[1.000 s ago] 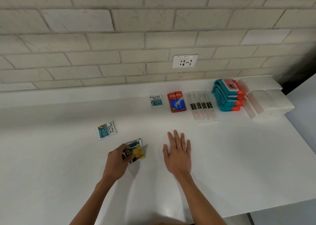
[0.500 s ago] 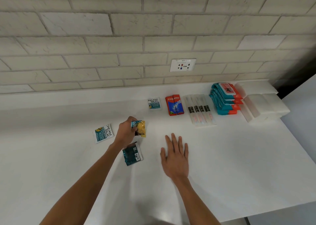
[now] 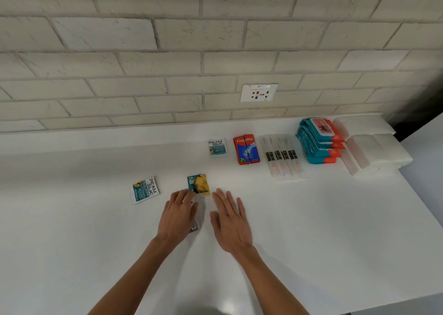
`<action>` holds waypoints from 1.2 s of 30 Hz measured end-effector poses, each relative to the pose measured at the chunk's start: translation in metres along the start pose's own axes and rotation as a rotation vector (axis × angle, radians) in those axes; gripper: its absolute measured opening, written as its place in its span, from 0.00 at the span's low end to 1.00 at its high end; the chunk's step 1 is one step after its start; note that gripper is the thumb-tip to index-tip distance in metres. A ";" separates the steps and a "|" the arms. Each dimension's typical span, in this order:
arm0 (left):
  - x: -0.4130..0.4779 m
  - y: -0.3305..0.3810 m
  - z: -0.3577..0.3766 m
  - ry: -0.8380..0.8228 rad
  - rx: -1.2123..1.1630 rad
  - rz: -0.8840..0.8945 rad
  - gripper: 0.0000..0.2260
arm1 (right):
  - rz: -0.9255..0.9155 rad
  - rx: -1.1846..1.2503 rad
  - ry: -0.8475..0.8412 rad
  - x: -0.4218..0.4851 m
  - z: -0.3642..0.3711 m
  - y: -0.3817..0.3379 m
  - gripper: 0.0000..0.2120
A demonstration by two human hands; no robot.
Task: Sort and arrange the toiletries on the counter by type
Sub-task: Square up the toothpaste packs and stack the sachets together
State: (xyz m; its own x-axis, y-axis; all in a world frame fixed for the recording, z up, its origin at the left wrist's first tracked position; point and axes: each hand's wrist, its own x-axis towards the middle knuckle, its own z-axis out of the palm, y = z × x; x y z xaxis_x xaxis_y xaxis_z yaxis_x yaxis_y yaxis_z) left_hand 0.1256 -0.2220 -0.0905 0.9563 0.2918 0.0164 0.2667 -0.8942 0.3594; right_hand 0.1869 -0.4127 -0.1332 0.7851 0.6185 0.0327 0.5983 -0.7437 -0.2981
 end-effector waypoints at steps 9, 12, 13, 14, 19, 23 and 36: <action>-0.001 -0.014 0.000 -0.053 0.140 0.017 0.22 | -0.118 -0.060 -0.069 0.048 0.015 -0.023 0.30; 0.022 -0.016 -0.003 -0.055 0.127 -0.012 0.24 | -0.103 -0.076 -0.087 0.070 0.013 -0.025 0.31; 0.030 -0.016 -0.004 -0.058 0.145 -0.010 0.24 | -0.091 -0.071 -0.091 0.077 0.012 -0.025 0.31; 0.037 -0.017 -0.003 -0.064 0.165 -0.009 0.25 | -0.079 -0.072 -0.097 0.084 0.011 -0.025 0.30; 0.070 -0.020 -0.002 -0.116 0.167 -0.038 0.29 | -0.049 -0.116 -0.122 0.121 -0.006 -0.026 0.28; 0.092 -0.021 -0.001 -0.106 0.164 -0.036 0.27 | -0.060 -0.190 -0.152 0.142 -0.017 -0.022 0.29; 0.125 -0.013 0.003 -0.122 0.115 -0.064 0.21 | -0.064 -0.166 -0.227 0.169 -0.022 0.002 0.29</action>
State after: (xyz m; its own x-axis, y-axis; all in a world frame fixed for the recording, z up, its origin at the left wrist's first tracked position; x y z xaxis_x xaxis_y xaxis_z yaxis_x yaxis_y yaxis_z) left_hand 0.2417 -0.1752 -0.0960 0.9425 0.3122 -0.1190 0.3326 -0.9102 0.2469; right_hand 0.3245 -0.3156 -0.1077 0.7001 0.6926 -0.1737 0.6782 -0.7210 -0.1419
